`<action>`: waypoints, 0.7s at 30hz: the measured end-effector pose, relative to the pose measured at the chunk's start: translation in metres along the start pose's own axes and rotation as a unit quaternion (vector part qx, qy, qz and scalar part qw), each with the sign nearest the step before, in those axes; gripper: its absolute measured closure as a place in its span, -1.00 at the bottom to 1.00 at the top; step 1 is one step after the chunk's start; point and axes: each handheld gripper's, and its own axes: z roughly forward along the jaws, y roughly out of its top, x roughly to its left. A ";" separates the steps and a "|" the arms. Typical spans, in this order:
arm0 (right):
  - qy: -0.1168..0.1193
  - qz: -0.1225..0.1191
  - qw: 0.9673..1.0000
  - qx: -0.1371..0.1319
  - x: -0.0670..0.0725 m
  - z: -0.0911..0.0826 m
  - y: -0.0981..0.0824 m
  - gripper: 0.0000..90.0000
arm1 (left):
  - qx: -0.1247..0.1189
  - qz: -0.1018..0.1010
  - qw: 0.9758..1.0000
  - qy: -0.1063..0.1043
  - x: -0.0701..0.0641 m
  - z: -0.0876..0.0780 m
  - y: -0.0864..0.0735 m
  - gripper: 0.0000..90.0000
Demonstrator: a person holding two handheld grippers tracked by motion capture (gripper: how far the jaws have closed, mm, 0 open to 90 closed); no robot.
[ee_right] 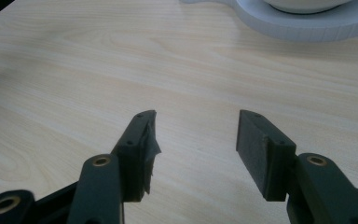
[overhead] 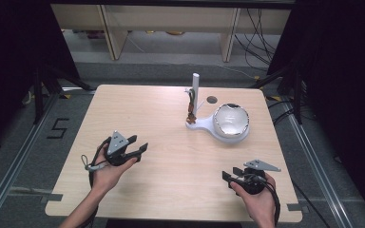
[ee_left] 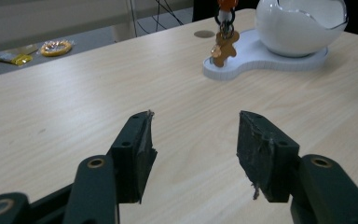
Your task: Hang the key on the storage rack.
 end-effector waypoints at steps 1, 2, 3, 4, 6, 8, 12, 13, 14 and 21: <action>-0.005 0.000 1.000 0.005 0.001 -0.001 0.000 0.07 | 0.002 -0.003 1.000 0.001 0.000 -0.001 -0.005 -0.01; -0.007 0.000 1.000 0.005 0.001 -0.001 0.000 0.07 | 0.004 -0.006 1.000 0.002 0.001 -0.003 -0.009 -0.01; 0.002 0.002 1.000 0.001 0.001 0.001 0.000 0.07 | 0.009 -0.008 1.000 0.006 0.001 -0.005 -0.014 -0.01; -0.003 0.000 1.000 0.004 0.001 0.001 0.000 0.07 | 0.011 -0.010 1.000 0.008 0.001 -0.006 -0.018 -0.02; -0.004 -0.001 1.000 0.007 0.001 0.001 -0.001 0.07 | 0.010 -0.016 1.000 0.010 0.003 -0.008 -0.026 -0.02; -0.002 0.002 1.000 0.007 0.001 0.002 -0.001 0.07 | 0.014 -0.019 1.000 0.015 0.003 -0.011 -0.033 -0.02; -0.004 0.002 1.000 0.008 0.001 0.002 -0.001 0.07 | 0.015 -0.024 0.999 0.023 0.002 -0.017 -0.044 -0.04; -0.004 0.002 1.000 0.008 0.001 0.002 -0.001 0.07 | 0.015 -0.024 0.999 0.023 0.002 -0.017 -0.044 -0.05; -0.003 0.002 1.000 0.009 0.002 0.002 -0.001 0.07 | 0.013 -0.023 0.999 0.025 0.002 -0.019 -0.048 -0.06; -0.007 -0.003 1.000 0.008 0.000 0.001 -0.002 0.07 | 0.006 -0.011 0.999 0.033 0.003 -0.025 -0.060 -0.09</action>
